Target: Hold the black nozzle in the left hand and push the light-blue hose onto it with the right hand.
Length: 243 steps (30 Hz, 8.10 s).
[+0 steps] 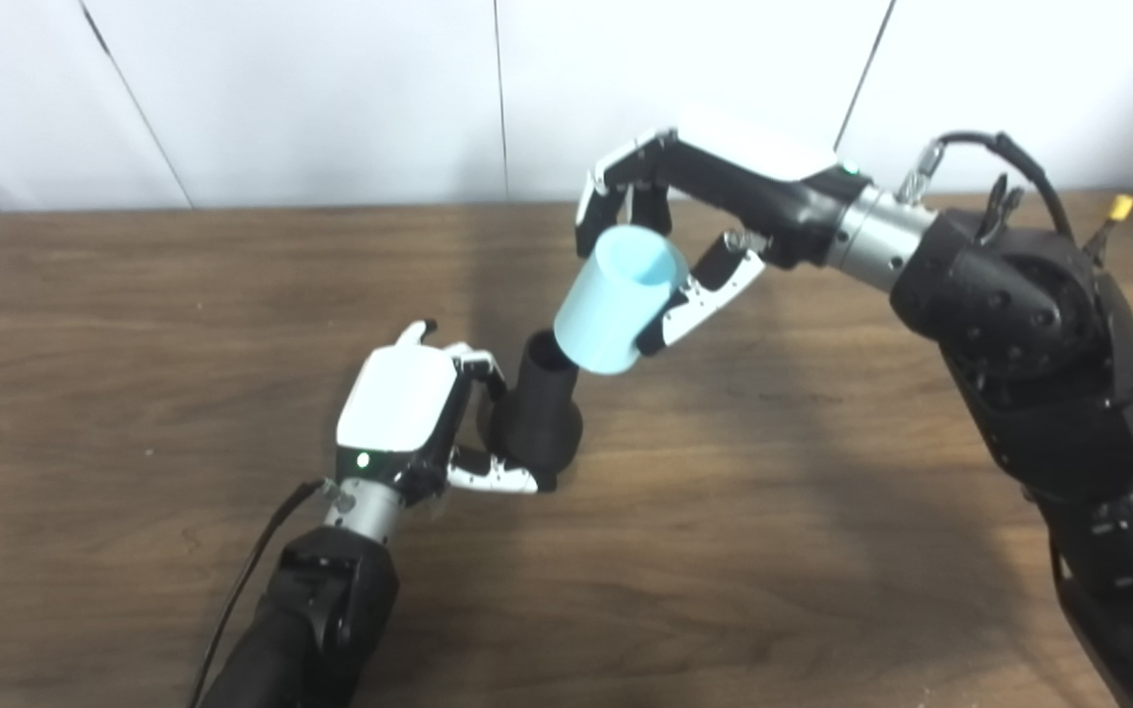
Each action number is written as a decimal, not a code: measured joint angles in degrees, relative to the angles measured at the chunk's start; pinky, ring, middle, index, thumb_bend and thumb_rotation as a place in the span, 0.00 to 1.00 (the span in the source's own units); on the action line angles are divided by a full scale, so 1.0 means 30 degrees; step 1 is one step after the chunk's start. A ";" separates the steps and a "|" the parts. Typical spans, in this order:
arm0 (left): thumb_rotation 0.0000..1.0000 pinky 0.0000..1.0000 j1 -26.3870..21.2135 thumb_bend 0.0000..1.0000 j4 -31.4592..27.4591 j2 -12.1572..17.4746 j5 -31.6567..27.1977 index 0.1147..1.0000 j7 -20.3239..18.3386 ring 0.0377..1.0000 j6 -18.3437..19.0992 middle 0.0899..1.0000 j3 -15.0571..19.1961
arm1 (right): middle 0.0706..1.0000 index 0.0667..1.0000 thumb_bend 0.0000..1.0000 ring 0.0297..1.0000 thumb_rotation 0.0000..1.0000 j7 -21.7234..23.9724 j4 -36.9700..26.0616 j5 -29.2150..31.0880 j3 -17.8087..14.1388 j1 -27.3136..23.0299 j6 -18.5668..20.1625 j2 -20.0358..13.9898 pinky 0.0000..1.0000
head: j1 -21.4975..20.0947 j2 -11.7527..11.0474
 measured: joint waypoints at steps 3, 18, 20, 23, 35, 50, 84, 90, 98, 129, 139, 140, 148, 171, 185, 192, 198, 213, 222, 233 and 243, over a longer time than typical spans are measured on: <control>0.04 0.92 0.0000 0.52 -0.0172 0.0000 0.0047 0.42 -0.0333 0.71 0.0092 0.62 -0.0034 | 0.47 0.46 0.52 0.38 0.00 0.0000 0.0082 -0.0055 0.0094 -0.0002 -0.0047 0.0169 0.36 | 0.0000 0.0148; 0.05 0.92 0.0069 0.52 -0.0635 -0.0005 0.0057 0.42 -0.0857 0.71 0.0366 0.62 -0.0145 | 0.48 0.46 0.52 0.38 0.00 -0.0044 0.0848 -0.0035 0.0157 -0.0001 -0.0180 0.0835 0.36 | 0.0030 0.0528; 0.05 0.92 0.0069 0.52 -0.0665 -0.0007 0.0056 0.42 -0.0939 0.71 0.0374 0.62 -0.0147 | 0.48 0.46 0.52 0.38 0.00 -0.0074 0.0942 -0.0092 0.0165 -0.0001 -0.0226 0.0834 0.36 | 0.0030 0.0558; 0.05 0.92 0.0070 0.52 -0.0692 -0.0019 0.0055 0.42 -0.1002 0.71 0.0374 0.62 -0.0146 | 0.48 0.46 0.52 0.38 0.00 -0.0133 0.1257 -0.0199 0.0238 -0.0001 -0.0249 0.0834 0.37 | 0.0030 0.0587; 0.04 0.92 0.0070 0.52 -0.0745 -0.0168 0.0056 0.42 -0.1180 0.71 0.0390 0.62 -0.0140 | 0.47 0.45 0.52 0.38 0.00 -0.0238 0.1367 -0.0239 0.0546 -0.0001 -0.0280 0.0996 0.37 | 0.0059 0.0704; 0.05 0.93 0.0090 0.52 -0.0790 -0.0269 0.0055 0.42 -0.1260 0.72 0.0392 0.62 -0.0140 | 0.46 0.47 0.52 0.37 0.00 -0.0191 0.1715 -0.0561 0.1219 -0.0004 -0.0839 0.0920 0.36 | -0.0058 0.0909; 0.05 0.92 0.0147 0.52 -0.0902 -0.0317 0.0092 0.42 -0.1428 0.71 0.0396 0.62 -0.0142 | 0.69 0.70 0.88 0.67 0.24 0.0335 0.2078 -0.1202 0.2294 -0.0401 -0.0933 0.0812 0.60 | -0.0234 0.1173; 0.05 0.92 0.0146 0.52 -0.0904 -0.0355 0.0092 0.42 -0.1438 0.71 0.0397 0.62 -0.0142 | 0.91 0.85 0.87 0.96 0.53 0.0455 0.2078 -0.1485 0.2290 -0.0381 -0.0983 0.0766 0.84 | -0.0205 0.1144; 0.05 0.91 0.0145 0.52 -0.0904 -0.0379 0.0091 0.42 -0.1453 0.71 0.0397 0.62 -0.0143 | 1.00 0.96 0.91 1.00 0.68 0.0714 0.2077 -0.1944 0.2296 -0.0384 -0.0983 0.0693 0.97 | -0.0205 0.1144; 0.05 0.92 0.0148 0.52 -0.0903 -0.0437 0.0062 0.42 -0.1515 0.71 0.0400 0.62 -0.0128 | 1.00 1.00 0.63 1.00 0.94 -0.1289 -0.2285 -0.1496 -0.0723 0.5383 -0.3895 -0.0425 1.00 | -0.0234 0.1056; 0.04 0.91 0.0159 0.52 -0.0903 -0.0429 0.0029 0.42 -0.1546 0.71 0.0349 0.61 -0.0139 | 1.00 1.00 0.63 1.00 0.96 -0.1410 -0.2520 -0.2408 -0.0106 0.5915 -0.4471 0.0348 1.00 | -0.0234 0.1144; 0.04 0.91 0.0158 0.52 -0.0902 -0.0429 0.0029 0.42 -0.1544 0.71 0.0344 0.61 -0.0139 | 1.00 1.00 0.64 1.00 0.97 -0.1411 -0.2520 -0.2516 -0.0070 0.5951 -0.4559 0.0369 1.00 | -0.0234 0.1144; 0.04 0.92 0.0160 0.52 -0.0902 -0.0429 0.0027 0.42 -0.1556 0.71 0.0342 0.61 -0.0139 | 1.00 1.00 0.63 1.00 1.00 -0.1405 -0.2516 -0.3134 0.0384 0.5995 -0.4826 0.0450 1.00 | -0.0263 0.1144; 0.05 0.92 0.0159 0.52 -0.1121 -0.0434 0.0037 0.42 -0.2011 0.71 0.0352 0.62 -0.0147 | 0.98 0.93 0.62 0.99 1.00 -0.0633 -0.1395 -0.3520 0.0675 0.5353 -0.5088 0.0682 0.95 | -0.0234 0.1232; 0.04 0.92 0.0161 0.52 -0.1173 -0.0453 0.0037 0.42 -0.2186 0.71 0.0362 0.61 -0.0151 | 0.95 0.92 0.62 0.97 1.00 -0.1390 -0.0774 -0.3595 0.0794 0.5465 -0.5242 0.0691 0.94 | -0.0293 0.1378; 0.05 0.92 0.0166 0.52 -0.1173 -0.0445 0.0085 0.42 -0.2248 0.71 0.0362 0.62 -0.0151 | 0.95 0.92 0.60 0.96 0.99 -0.1645 -0.0643 -0.3294 0.1132 0.5470 -0.5401 0.0692 0.95 | -0.0234 0.1407; 0.05 0.93 0.0235 0.52 -0.1198 -0.0434 0.0162 0.42 -0.2274 0.72 0.0362 0.62 -0.0152 | 0.93 0.92 0.60 0.95 0.98 -0.2075 -0.0535 -0.3017 0.1534 0.5505 -0.5490 0.0697 0.94 | -0.0322 0.1495; 0.05 0.93 0.0349 0.52 -0.1389 -0.0439 0.0563 0.42 -0.2699 0.72 0.0366 0.62 -0.0137 | 0.92 0.92 0.61 0.95 1.00 -0.2161 -0.0499 -0.2983 0.2204 0.5375 -0.5394 0.0671 0.95 | -0.0322 0.1642; 0.04 0.93 0.0353 0.52 -0.1409 -0.0486 0.0600 0.42 -0.2758 0.71 0.0364 0.61 -0.0135 | 0.91 0.91 0.62 0.95 1.00 -0.2162 -0.0511 -0.2981 0.2334 0.5355 -0.5392 0.0659 0.96 | -0.0351 0.1729; 0.04 0.93 0.0356 0.52 -0.1436 -0.0555 0.0597 0.42 -0.2860 0.72 0.0362 0.62 -0.0115 | 0.92 0.92 0.63 0.95 1.00 -0.2172 -0.0534 -0.3074 0.2579 0.5249 -0.5408 0.0257 0.97 | -0.0351 0.1730; 0.04 0.93 0.0356 0.52 -0.1453 -0.0563 0.0596 0.42 -0.2899 0.71 0.0362 0.62 -0.0099 | 0.91 0.91 0.64 0.95 1.00 -0.2322 -0.0518 -0.3244 0.2806 0.5141 -0.5414 0.0122 0.96 | -0.0351 0.1759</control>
